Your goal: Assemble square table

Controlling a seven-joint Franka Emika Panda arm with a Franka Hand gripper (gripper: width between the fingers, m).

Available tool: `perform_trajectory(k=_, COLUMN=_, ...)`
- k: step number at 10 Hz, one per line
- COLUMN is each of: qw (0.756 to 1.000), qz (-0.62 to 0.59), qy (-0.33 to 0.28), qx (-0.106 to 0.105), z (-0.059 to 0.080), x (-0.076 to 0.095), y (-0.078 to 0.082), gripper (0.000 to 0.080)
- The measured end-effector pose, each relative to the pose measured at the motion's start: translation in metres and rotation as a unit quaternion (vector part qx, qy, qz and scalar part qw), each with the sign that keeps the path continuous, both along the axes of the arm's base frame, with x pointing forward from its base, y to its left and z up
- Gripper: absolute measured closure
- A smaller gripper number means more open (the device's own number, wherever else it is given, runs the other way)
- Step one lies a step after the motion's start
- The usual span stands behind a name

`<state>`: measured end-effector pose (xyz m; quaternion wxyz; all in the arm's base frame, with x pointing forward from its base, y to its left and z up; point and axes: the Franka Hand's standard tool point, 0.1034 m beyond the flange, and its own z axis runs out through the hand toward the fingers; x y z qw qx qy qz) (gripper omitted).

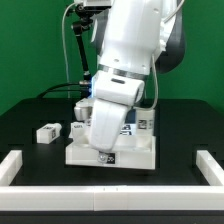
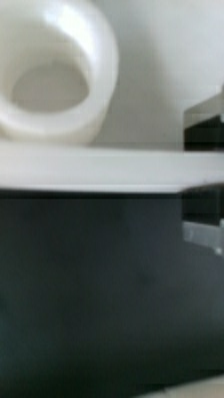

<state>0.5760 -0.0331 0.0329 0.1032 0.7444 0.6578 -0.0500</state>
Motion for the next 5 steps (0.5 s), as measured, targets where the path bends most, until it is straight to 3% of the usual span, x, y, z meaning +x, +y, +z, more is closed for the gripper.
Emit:
perform_trajectory(k=4, qw=1.000, qz=0.005, qy=0.000, qx=0.002, z=-0.003, x=0.003, y=0.000, gripper=0.0733)
perform_trajectory(k=5, qw=1.000, qz=0.016, qy=-0.004, qx=0.005, z=0.000, x=0.010, y=0.012, gripper=0.0733)
